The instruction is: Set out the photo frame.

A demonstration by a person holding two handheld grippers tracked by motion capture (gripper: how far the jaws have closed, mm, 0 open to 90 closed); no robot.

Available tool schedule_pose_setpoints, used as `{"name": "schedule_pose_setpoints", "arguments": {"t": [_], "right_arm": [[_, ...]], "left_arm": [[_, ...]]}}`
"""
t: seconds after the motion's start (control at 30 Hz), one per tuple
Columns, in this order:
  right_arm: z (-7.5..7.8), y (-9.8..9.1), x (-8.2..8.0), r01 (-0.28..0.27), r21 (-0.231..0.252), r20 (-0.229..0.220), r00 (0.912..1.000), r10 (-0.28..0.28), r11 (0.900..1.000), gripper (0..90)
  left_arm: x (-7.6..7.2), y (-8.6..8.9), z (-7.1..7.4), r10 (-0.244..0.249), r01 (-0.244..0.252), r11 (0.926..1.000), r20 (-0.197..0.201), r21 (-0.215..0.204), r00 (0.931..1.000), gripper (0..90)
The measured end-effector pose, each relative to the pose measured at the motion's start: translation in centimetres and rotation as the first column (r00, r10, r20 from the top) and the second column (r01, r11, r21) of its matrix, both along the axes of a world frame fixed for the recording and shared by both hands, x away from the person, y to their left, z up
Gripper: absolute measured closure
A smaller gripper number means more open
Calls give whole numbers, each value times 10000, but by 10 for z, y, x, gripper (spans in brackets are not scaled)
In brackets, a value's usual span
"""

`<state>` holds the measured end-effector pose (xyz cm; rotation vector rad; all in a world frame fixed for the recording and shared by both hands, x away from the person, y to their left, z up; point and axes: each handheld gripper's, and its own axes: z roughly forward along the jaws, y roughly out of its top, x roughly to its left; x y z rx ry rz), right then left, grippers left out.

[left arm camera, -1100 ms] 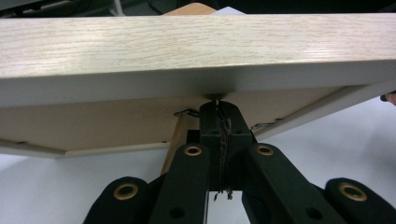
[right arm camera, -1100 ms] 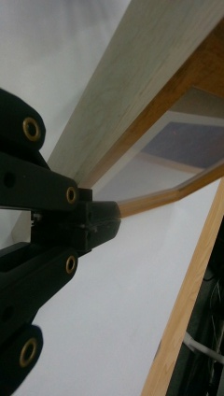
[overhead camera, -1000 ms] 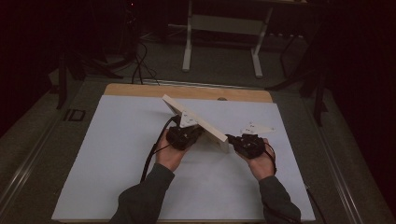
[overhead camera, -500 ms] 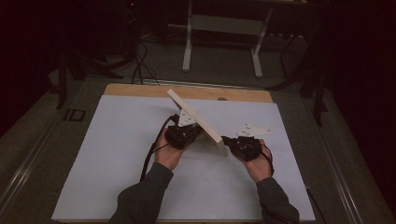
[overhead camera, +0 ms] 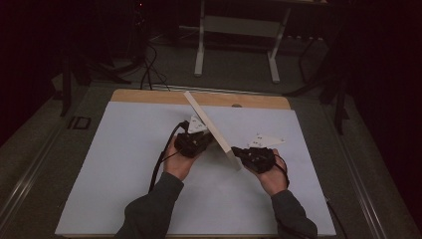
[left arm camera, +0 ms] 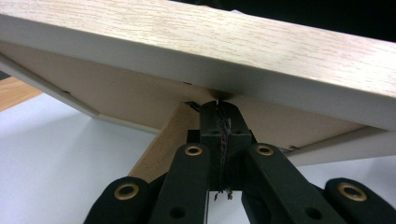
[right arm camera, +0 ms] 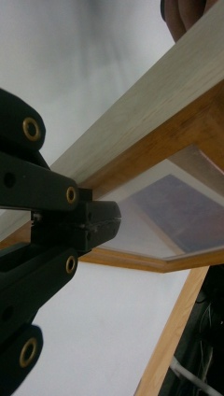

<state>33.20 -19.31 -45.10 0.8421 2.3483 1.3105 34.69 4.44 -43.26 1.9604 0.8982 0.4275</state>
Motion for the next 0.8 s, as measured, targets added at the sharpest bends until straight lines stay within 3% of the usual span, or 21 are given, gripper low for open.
{"name": "schedule_pose_setpoints", "arguments": {"t": [0.8], "right_arm": [[0,13,-5,-415,-95,37,9991,416,9991,900]], "left_arm": [[9,7,-2,-340,330,9988,-260,-363,9991,900]]}}
